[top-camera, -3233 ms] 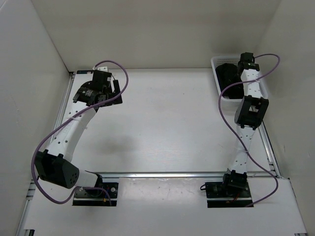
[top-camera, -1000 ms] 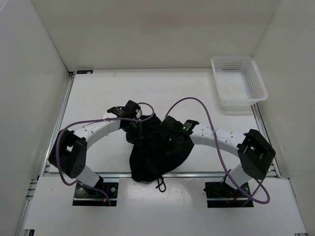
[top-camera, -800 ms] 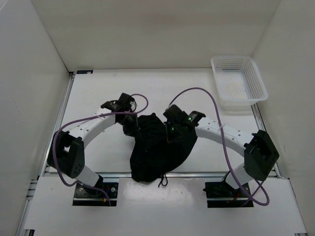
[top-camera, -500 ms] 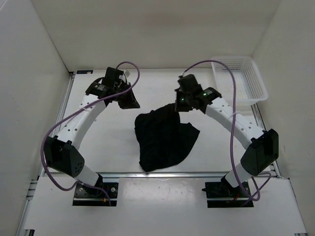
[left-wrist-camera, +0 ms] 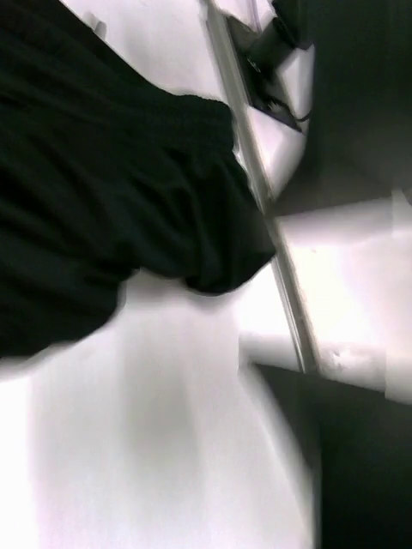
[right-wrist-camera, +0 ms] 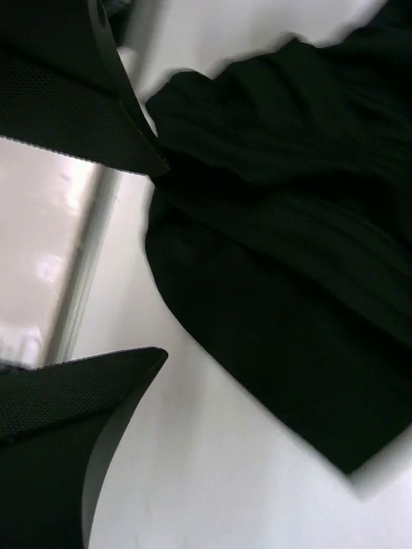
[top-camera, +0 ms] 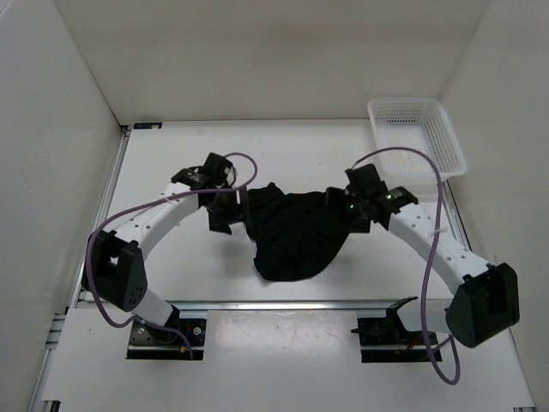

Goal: Fold and stack the shorts
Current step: Flatten the shorts out

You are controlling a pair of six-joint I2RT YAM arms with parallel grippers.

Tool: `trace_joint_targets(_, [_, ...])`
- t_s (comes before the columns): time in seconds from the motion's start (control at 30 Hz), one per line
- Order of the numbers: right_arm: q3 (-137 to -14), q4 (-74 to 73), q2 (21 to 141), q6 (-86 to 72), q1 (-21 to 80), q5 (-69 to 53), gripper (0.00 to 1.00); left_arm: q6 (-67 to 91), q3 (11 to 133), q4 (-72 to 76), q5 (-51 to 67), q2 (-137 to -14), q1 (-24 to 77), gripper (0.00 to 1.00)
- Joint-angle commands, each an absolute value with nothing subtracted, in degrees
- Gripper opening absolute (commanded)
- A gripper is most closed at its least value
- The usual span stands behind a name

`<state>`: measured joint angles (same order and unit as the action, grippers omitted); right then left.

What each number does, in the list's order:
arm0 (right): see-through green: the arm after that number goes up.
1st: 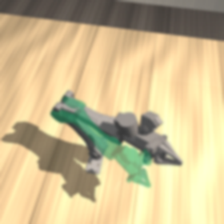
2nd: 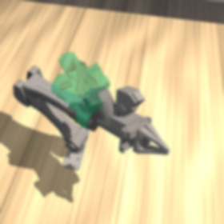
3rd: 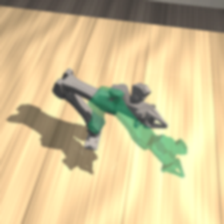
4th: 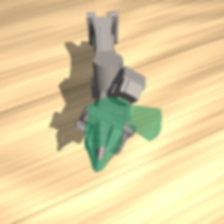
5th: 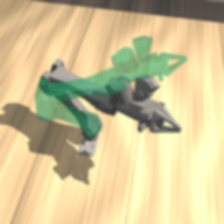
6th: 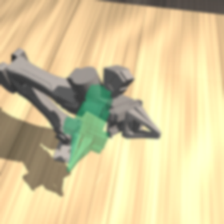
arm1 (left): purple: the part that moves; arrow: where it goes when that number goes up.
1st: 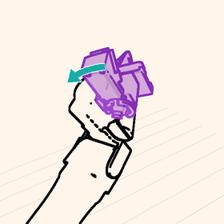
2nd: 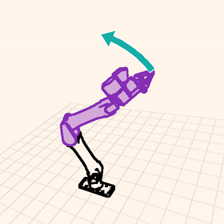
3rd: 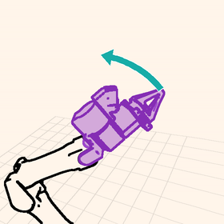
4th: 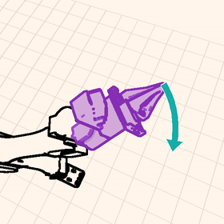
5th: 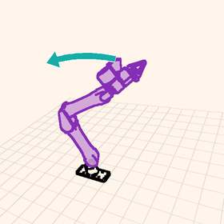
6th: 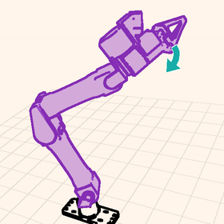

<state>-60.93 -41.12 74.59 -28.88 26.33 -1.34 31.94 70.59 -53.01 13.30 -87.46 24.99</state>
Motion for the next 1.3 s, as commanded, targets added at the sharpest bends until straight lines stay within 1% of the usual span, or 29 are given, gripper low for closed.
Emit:
trace_joint_targets(0.0, [-52.7, -31.8, 72.3, -35.8, 32.1, -14.9, 0.89, 33.5, 64.9, -48.9, 15.4, -83.7, 29.2, 0.92])
trace_joint_targets(0.03, [-51.6, -29.6, 72.2, -38.1, 35.9, -15.6, 0.91, 34.3, 63.6, -47.5, 15.4, -83.7, 29.2, 0.97])
trace_joint_targets(0.07, [-51.1, -26.7, 72.8, -38.9, 37.7, -15.6, 0.93, 34.3, 61.6, -46.8, 15.4, -83.7, 29.2, 1.0])
trace_joint_targets(0.1, [-51.1, -25.7, 73.5, -39.5, 39.3, -14.9, 0.95, 34.9, 60.9, -45.9, 15.4, -83.7, 29.2, 1.0])
trace_joint_targets(0.17, [-53.0, -24.9, 77.1, -39.5, 42.4, -14.2, 0.95, 34.9, 60.4, -43.5, 16.2, -86.4, 29.2, 1.0])
trace_joint_targets(0.27, [-57.6, -24.3, 83.0, -38.1, 45.4, -11.2, 0.87, 34.9, 61.7, -42.5, 15.2, -89.5, 29.2, 1.0])
trace_joint_targets(0.3, [-58.5, -23.1, 84.4, -37.4, 46.0, -11.2, 0.77, 35.5, 61.7, -42.5, 14.6, -89.6, 29.2, 1.0])
trace_joint_targets(0.37, [-60.5, -21.6, 88.6, -36.0, 46.8, -11.2, 0.64, 35.5, 62.2, -42.5, 14.1, -90.2, 29.2, 0.98])
trace_joint_targets(0.4, [-63.8, -22.9, 90.2, -35.3, 46.8, -11.2, 0.49, 35.5, 62.2, -42.5, 14.1, -90.2, 29.2, 0.98])
trace_joint_targets(0.43, [-66.0, -24.9, 92.5, -34.6, 46.8, -9.3, 0.14, 35.5, 62.2, -42.5, 14.1, -89.3, 28.6, 0.97])
trace_joint_targets(0.47, [-68.3, -26.9, 93.2, -33.8, 46.8, -8.0, 0.01, 35.5, 62.2, -42.5, 14.1, -88.6, 28.6, 0.97])
trace_joint_targets(0.5, [-70.2, -28.9, 93.2, -32.4, 46.8, -6.6, 0.0, 35.5, 61.5, -42.5, 14.8, -86.8, 27.2, 0.94])
trace_joint_targets(0.53, [-72.5, -31.0, 91.5, -31.3, 45.3, -5.7, 0.0, 35.5, 60.8, -42.5, 15.5, -85.8, 27.2, 0.93])
trace_joint_targets(0.63, [-73.6, -34.5, 85.3, -27.5, 39.9, -4.0, 0.0, 35.0, 60.3, -43.0, 15.6, -82.3, 26.4, 0.88])
trace_joint_targets(0.73, [-73.7, -39.0, 78.7, -22.4, 32.1, -3.5, 0.0, 35.0, 60.9, -43.0, 16.9, -80.9, 25.8, 0.86])
trace_joint_targets(0.8, [-71.8, -41.3, 74.1, -18.3, 27.5, -0.6, 0.0, 35.0, 61.7, -43.5, 18.4, -80.9, 25.8, 0.86])
trace_joint_targets(0.87, [-69.6, -43.5, 71.6, -15.8, 25.3, 3.5, 0.0, 35.0, 63.4, -43.5, 18.4, -81.5, 27.2, 0.86])
trace_joint_targets(0.93, [-65.9, -44.5, 69.1, -15.3, 23.2, 12.3, 0.0, 35.0, 65.8, -43.5, 18.4, -83.3, 28.8, 0.86])
trace_joint_targets(0.97, [-65.0, -45.8, 69.1, -15.3, 22.3, 14.4, 0.06, 35.0, 66.5, -43.5, 18.9, -84.1, 29.4, 0.86])
trace_joint_targets(1.0, [-64.3, -46.3, 68.5, -16.3, 20.5, 15.5, 0.25, 35.0, 67.4, -43.5, 19.5, -85.0, 30.0, 0.86])
trace_joint_targets(1.07, [-63.2, -47.4, 68.5, -19.1, 18.4, 14.3, 0.76, 35.5, 69.4, -43.5, 19.5, -87.4, 32.1, 0.86])
trace_joint_targets(1.1, [-63.2, -48.1, 68.5, -22.0, 18.4, 14.2, 0.84, 35.5, 70.0, -43.5, 19.5, -88.2, 32.9, 0.86])
trace_joint_targets(1.13, [-62.5, -48.1, 67.9, -23.7, 17.6, 13.6, 0.86, 35.5, 70.6, -43.5, 19.5, -88.9, 33.7, 0.86])
trace_joint_targets(1.17, [-62.5, -48.7, 67.2, -25.4, 16.8, 13.6, 0.86, 36.1, 71.1, -43.5, 19.5, -90.1, 35.5, 0.84])
trace_joint_targets(1.23, [-60.5, -48.7, 65.8, -30.1, 15.7, 10.5, 0.79, 36.7, 71.8, -43.5, 19.0, -91.0, 37.3, 0.78])
trace_joint_targets(1.27, [-59.9, -48.7, 64.4, -31.5, 14.5, 9.2, 0.74, 37.3, 72.5, -43.5, 19.0, -91.7, 39.6, 0.71])
